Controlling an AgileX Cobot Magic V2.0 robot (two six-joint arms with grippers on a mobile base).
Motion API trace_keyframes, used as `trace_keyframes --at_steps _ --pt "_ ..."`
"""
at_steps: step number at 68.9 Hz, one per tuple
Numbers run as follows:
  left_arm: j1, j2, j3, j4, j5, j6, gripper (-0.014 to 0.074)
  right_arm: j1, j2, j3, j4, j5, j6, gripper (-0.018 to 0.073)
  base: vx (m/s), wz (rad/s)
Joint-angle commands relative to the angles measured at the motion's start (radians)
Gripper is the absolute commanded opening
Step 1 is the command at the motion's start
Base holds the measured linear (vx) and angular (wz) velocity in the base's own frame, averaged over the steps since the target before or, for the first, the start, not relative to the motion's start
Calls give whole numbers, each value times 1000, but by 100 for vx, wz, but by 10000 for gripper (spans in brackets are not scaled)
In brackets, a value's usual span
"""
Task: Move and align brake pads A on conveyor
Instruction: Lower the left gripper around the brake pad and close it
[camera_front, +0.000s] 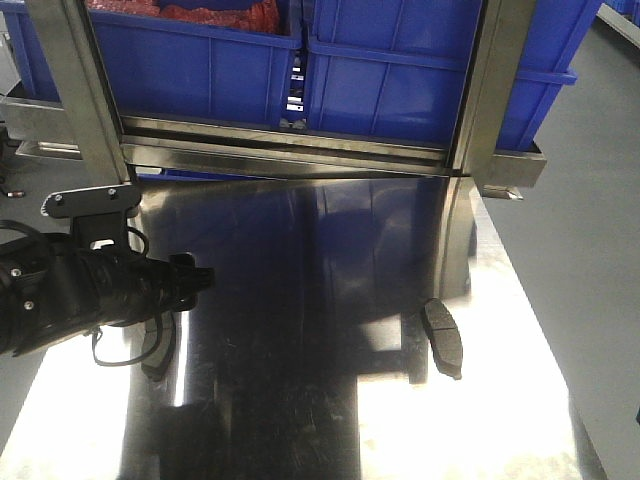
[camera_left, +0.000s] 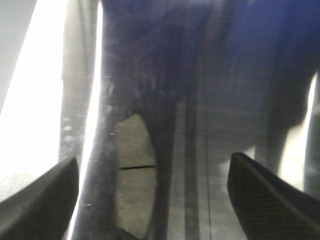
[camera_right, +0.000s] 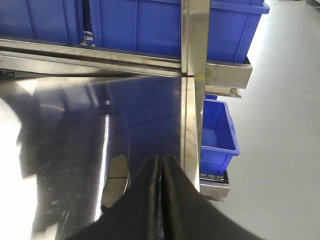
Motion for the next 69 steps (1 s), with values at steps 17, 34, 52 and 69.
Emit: trace_keyframes --at_steps 17,34,52,69 --pt "83 54 -31 -57 -133 35 555 -5 5 -25 -12 -75 -11 -8 0 0" --pt "83 123 -31 -134 -110 122 555 -5 5 -25 -12 -75 -11 -8 0 0" --pt "83 167 -31 -145 -123 154 555 -5 5 -25 -12 -75 -11 -8 0 0" --pt "83 182 -32 -144 -139 155 555 -5 5 -25 -12 -75 -11 -8 0 0"
